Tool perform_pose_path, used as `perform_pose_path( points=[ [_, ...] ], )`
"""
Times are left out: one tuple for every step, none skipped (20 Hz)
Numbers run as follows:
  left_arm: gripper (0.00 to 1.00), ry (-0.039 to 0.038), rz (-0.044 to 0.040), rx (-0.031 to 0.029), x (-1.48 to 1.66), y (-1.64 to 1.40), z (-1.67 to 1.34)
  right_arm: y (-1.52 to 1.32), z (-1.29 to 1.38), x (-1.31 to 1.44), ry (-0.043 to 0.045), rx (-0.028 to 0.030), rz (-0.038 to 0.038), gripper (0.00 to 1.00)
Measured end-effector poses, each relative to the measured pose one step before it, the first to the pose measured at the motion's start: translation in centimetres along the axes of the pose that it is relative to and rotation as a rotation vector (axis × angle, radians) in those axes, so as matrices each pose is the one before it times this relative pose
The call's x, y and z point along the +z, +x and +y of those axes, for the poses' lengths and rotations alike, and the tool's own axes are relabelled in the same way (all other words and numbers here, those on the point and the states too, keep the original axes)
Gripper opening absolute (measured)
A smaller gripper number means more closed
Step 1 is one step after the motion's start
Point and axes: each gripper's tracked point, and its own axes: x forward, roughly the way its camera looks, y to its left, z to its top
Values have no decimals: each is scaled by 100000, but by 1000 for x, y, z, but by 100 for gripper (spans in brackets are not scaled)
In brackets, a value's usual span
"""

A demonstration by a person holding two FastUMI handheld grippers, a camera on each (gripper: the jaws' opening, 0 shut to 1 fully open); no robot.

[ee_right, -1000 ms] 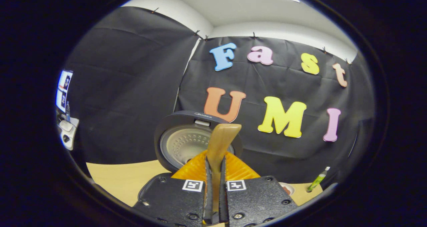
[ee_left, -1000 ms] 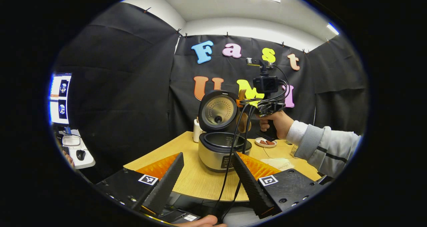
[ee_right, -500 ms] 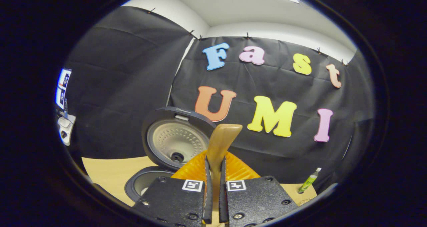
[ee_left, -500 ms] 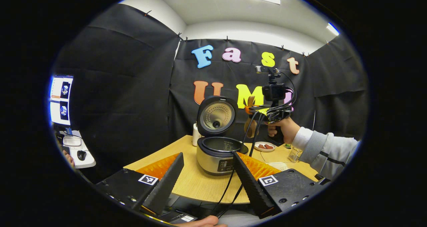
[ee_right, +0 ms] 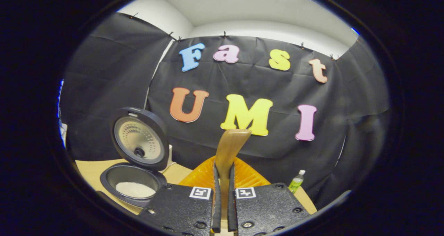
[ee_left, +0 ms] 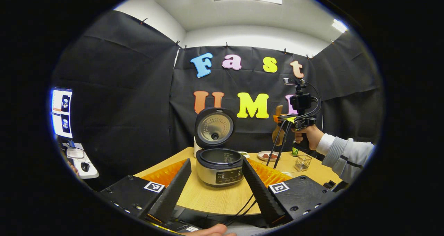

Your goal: Close the left gripper, press the button to open the rice cooker; take a wooden spoon from the chopstick holder with the right hand, scoop a spoonful of rice and pour it into the rice cooker, then put the wooden spoon back into the chopstick holder.

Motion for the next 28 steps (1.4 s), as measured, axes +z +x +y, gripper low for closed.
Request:
perform_pose_path(
  points=[
    [94, 387, -75, -157, 15, 55, -238, -211, -1569, -256, 110, -1188, 14, 13],
    [94, 399, -260, 102, 73, 20, -341, -178, -1386, -298, -5, -1370, 328, 13],
    [94, 141, -121, -93, 27, 32, -270, -139, -1618, -361, -121, -1861, 563, 13],
    [94, -107, 110, -429, -26, 98, -312, -102, -1738, -363, 44, -1997, 416, 13],
    [94, 65, 315, -920, -70, 179, -514, -16, -1591, -396, 307, -2022, 345, 13],
    [94, 163, 252, -576, -4, 177, -380, 81, -1754, -436, 1088, -2277, 520, 13],
    [94, 461, 47, -510, 30, 229, -422, 105, -1532, -524, 1033, -2054, 625, 13],
    [94, 784, 188, -581, -43, 155, -409, 64, -1236, -667, 654, -1689, 729, 13],
    [94, 796, 194, -252, -3, 155, -406, 254, -1147, -716, 659, -1687, 703, 13],
    [94, 640, 272, -328, -186, 128, -419, 226, -962, -797, 729, -1297, 932, 13],
    [94, 633, 197, -703, -187, 198, -400, 188, -766, -774, 775, -957, 840, 13],
    [94, 504, 215, -558, -96, 195, -441, 306, -725, -934, 803, -793, 995, 13],
    [94, 450, 354, -405, -172, 138, -268, 346, -638, -983, 1156, -684, 1170, 13],
    [94, 379, 393, -178, -240, 166, -160, 485, -710, -1154, 1754, -923, 1388, 13],
    [94, 349, 399, -80, -244, 161, -28, 422, -625, -957, 1425, -870, 1276, 13],
    [94, 209, 363, 21, -218, 275, -247, 549, -833, -1165, 1386, -1606, 1290, 13],
    [94, 10, 251, 118, -177, 158, -11, 562, -856, -1120, 866, -1576, 884, 14],
    [94, -128, 279, 115, -176, 192, 15, 551, -774, -926, 667, -1715, 755, 14],
    [94, -128, 291, 72, -191, 241, 40, 492, -566, -952, 809, -1159, 1092, 14],
    [94, -83, 516, 108, -333, 262, -4, 363, -555, -910, 967, -1007, 1225, 14],
    [94, 9, 767, 257, -426, 422, 82, 119, -392, -975, 1636, -241, 1517, 14],
    [94, 47, 922, 406, -249, 241, 29, 242, -184, -806, 1367, 277, 1338, 13],
    [94, 137, 965, 411, -335, 196, 43, 64, 95, -674, 1702, 797, 1269, 13],
    [94, 240, 846, 189, -301, 287, -53, 160, 317, -365, 1762, 1126, 859, 14],
    [94, 198, 638, 82, -232, 214, -110, 166, 301, -235, 1590, 974, 162, 14],
    [94, 327, 518, -122, -242, 89, -208, 205, 86, -109, 615, 2, -86, 14],
    [94, 451, 106, -21, 70, -56, -177, 57, -137, -207, 129, -156, 99, 15],
    [94, 378, -247, 69, 103, -69, -88, 59, 133, -39, 537, 574, 472, 15]
  ],
)
